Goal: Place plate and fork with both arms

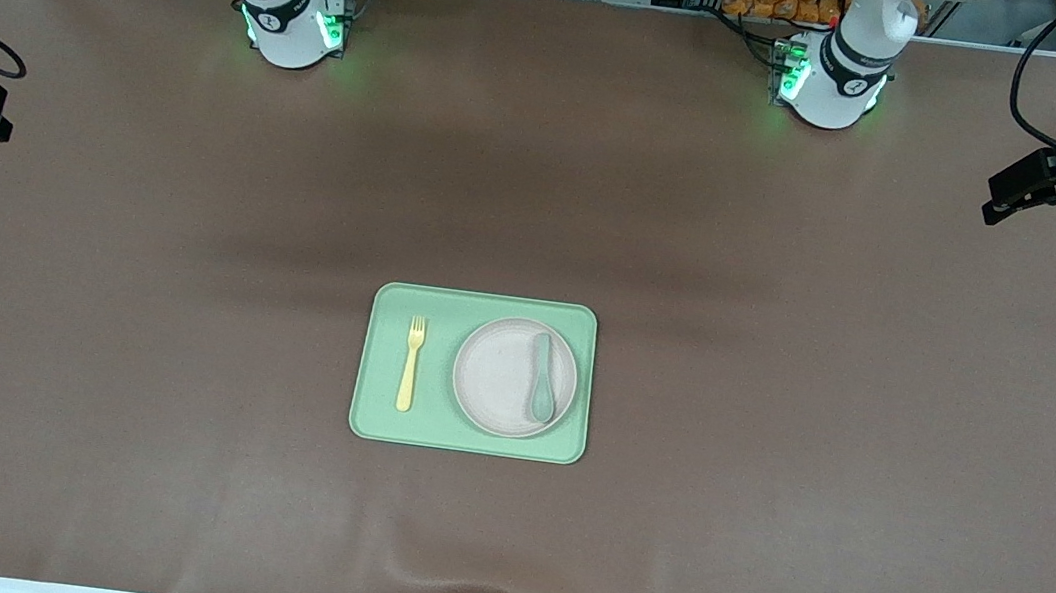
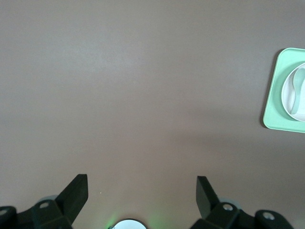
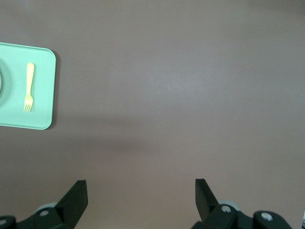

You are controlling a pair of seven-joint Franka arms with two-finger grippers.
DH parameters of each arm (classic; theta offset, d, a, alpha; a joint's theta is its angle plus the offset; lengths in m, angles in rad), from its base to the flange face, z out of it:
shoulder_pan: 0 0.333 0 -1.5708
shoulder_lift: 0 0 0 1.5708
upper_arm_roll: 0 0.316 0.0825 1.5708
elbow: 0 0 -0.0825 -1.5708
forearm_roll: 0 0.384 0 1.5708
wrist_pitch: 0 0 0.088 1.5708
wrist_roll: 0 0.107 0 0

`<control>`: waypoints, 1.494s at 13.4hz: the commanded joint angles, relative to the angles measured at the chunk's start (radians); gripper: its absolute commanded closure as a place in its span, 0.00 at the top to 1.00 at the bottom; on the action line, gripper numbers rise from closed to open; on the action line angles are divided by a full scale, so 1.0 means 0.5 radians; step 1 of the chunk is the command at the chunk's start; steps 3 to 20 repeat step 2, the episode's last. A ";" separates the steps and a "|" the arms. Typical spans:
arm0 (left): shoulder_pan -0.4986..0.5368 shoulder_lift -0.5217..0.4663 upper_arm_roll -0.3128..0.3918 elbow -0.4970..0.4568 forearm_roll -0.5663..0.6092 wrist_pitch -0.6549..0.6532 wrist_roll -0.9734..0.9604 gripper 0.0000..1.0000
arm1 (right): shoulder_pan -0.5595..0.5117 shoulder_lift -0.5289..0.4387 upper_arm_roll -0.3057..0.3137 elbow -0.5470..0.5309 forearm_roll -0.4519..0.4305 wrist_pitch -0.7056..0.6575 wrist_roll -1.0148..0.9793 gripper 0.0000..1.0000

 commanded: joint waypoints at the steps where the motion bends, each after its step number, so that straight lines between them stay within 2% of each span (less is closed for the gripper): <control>1: 0.009 -0.007 0.002 0.023 -0.023 -0.016 0.017 1.00 | 0.011 -0.028 -0.012 -0.025 -0.008 -0.001 -0.006 1.00; 20: 0.003 -0.007 0.002 0.023 -0.020 -0.016 0.014 1.00 | 0.011 -0.028 -0.012 -0.025 -0.008 -0.001 -0.006 1.00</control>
